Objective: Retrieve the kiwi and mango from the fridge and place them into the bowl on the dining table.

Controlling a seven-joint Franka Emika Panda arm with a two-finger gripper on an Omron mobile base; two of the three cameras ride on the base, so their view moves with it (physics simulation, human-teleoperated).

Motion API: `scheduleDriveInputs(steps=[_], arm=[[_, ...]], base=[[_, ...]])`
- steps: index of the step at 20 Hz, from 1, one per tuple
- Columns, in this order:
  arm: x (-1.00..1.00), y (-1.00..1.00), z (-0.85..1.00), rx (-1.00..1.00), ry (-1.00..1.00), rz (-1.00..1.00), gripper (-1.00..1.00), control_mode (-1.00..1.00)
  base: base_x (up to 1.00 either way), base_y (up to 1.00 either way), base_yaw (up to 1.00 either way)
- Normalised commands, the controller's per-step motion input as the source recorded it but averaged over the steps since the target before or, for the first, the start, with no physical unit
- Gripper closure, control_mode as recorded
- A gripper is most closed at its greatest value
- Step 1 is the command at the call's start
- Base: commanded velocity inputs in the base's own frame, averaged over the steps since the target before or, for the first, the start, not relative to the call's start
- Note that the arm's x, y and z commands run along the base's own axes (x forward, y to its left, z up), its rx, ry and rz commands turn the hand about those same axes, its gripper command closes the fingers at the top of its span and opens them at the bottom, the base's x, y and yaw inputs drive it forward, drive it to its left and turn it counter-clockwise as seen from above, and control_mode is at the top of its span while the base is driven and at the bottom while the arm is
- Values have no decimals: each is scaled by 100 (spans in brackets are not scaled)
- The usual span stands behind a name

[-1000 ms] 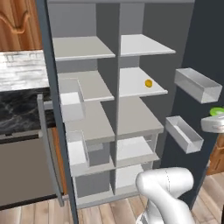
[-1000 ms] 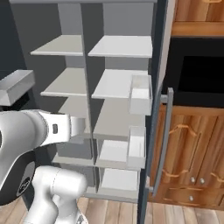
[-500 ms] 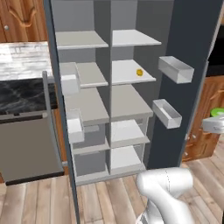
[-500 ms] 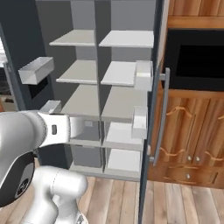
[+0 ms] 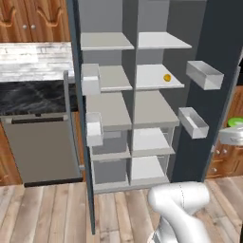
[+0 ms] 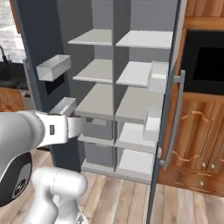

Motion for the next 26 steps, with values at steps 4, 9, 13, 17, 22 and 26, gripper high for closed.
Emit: scheduleDriveInputs(steps=[4, 9, 13, 17, 22, 26], arm=[[0, 0, 0, 0, 0, 0, 100, 100], [0, 0, 0, 0, 0, 0, 100, 100], [0, 0, 0, 0, 0, 0, 100, 100], [0, 0, 0, 0, 0, 0, 100, 100], [0, 0, 0, 0, 0, 0, 100, 100], [0, 0, 0, 0, 0, 0, 100, 100]], base=[[-26, -31, 54], [-27, -29, 63], [-35, -25, 61], [-38, -22, 60], [-46, -19, 58], [-48, -15, 58]])
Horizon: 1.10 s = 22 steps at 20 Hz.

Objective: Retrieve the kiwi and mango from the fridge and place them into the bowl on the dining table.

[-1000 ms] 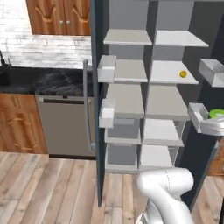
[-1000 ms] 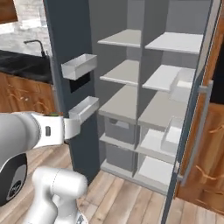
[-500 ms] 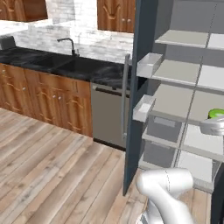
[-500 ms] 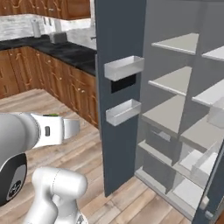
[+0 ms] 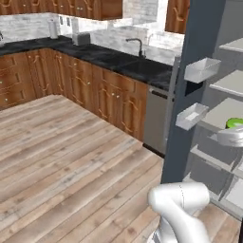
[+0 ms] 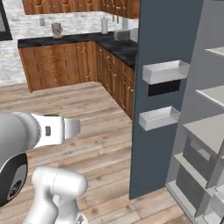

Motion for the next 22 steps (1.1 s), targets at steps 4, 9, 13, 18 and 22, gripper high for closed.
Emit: scheduleDriveInputs(steps=[4, 9, 13, 18, 22], arm=[[0, 0, 0, 0, 0, 0, 100, 100], [0, 0, 0, 0, 0, 0, 100, 100], [0, 0, 0, 0, 0, 0, 100, 100], [0, 0, 0, 0, 0, 0, 100, 100], [0, 0, 0, 0, 0, 0, 100, 100]], base=[[-41, -10, 59], [-30, -2, 56], [-44, 0, 51], [-53, 0, 46], [-46, 0, 44]])
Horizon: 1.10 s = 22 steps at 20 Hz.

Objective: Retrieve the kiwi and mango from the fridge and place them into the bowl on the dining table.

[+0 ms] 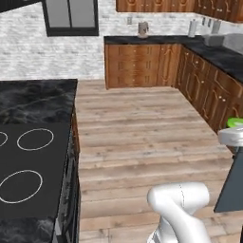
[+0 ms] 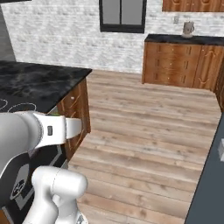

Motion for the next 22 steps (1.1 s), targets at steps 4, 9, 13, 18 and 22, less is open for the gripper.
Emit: scheduleDriveInputs(steps=[4, 9, 13, 18, 22], arm=[[0, 0, 0, 0, 0, 0, 100, 100], [0, 0, 0, 0, 0, 0, 100, 100], [0, 0, 0, 0, 0, 0, 100, 100], [0, 0, 0, 0, 0, 0, 100, 100], [0, 0, 0, 0, 0, 0, 100, 100]], base=[[-24, 0, 42], [-16, 0, 40], [-33, 0, 39], [-35, 0, 39], [-29, 0, 38]])
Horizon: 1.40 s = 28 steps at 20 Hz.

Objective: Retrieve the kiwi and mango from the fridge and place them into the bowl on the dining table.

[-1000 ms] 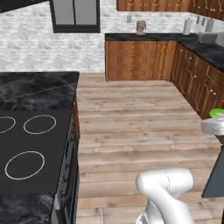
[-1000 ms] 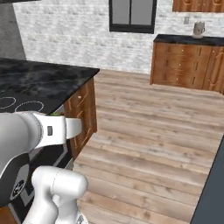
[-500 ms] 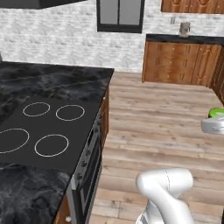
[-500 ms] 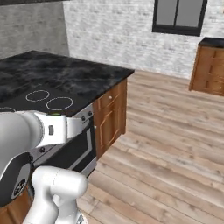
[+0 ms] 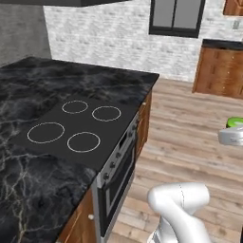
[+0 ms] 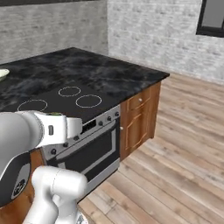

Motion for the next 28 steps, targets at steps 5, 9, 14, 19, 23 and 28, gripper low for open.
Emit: scheduleDriveInputs(steps=[5, 9, 14, 19, 23, 28], arm=[[0, 0, 0, 0, 0, 0, 100, 100], [0, 0, 0, 0, 0, 0, 100, 100], [0, 0, 0, 0, 0, 0, 100, 100], [0, 0, 0, 0, 0, 0, 100, 100], [0, 0, 0, 0, 0, 0, 100, 100], [0, 0, 0, 0, 0, 0, 100, 100]], base=[[-26, 0, 38], [-21, 0, 38], [-22, 0, 37], [-21, 0, 37], [-16, 0, 35], [0, 0, 28]])
